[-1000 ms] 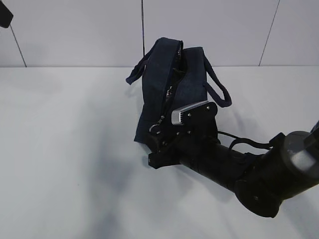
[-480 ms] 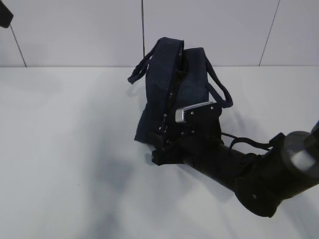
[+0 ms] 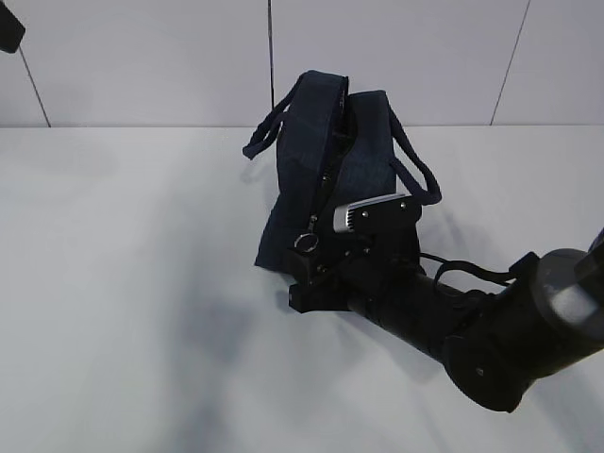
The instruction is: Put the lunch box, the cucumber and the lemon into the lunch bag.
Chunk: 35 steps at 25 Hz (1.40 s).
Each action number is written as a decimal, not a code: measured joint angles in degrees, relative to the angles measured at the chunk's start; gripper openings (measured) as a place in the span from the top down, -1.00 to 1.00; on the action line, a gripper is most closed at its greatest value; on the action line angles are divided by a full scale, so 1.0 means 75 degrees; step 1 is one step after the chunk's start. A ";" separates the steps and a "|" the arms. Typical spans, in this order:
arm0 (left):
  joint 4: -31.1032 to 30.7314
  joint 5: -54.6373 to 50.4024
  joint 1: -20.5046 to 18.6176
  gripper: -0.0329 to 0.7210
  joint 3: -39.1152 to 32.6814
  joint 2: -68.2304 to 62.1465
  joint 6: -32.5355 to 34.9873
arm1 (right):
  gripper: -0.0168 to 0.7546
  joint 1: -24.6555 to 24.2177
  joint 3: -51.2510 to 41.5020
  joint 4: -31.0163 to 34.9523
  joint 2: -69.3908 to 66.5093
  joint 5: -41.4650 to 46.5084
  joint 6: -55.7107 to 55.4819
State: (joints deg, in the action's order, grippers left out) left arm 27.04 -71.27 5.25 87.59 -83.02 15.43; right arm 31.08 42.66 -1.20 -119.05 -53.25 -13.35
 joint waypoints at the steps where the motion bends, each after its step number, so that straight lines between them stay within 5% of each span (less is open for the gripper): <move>1: 0.0000 0.0000 0.0000 0.28 0.0000 0.0000 0.0000 | -0.19 0.0000 0.0000 -0.0014 0.0000 0.0000 0.0000; 35: 0.0000 0.0000 0.0000 0.29 0.0000 0.0000 0.0000 | -0.18 0.0000 0.0136 0.0529 0.0185 0.0335 0.0812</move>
State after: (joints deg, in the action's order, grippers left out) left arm 27.04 -71.27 5.25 87.59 -83.02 15.43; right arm 31.08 43.68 2.76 -117.67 -50.74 -7.26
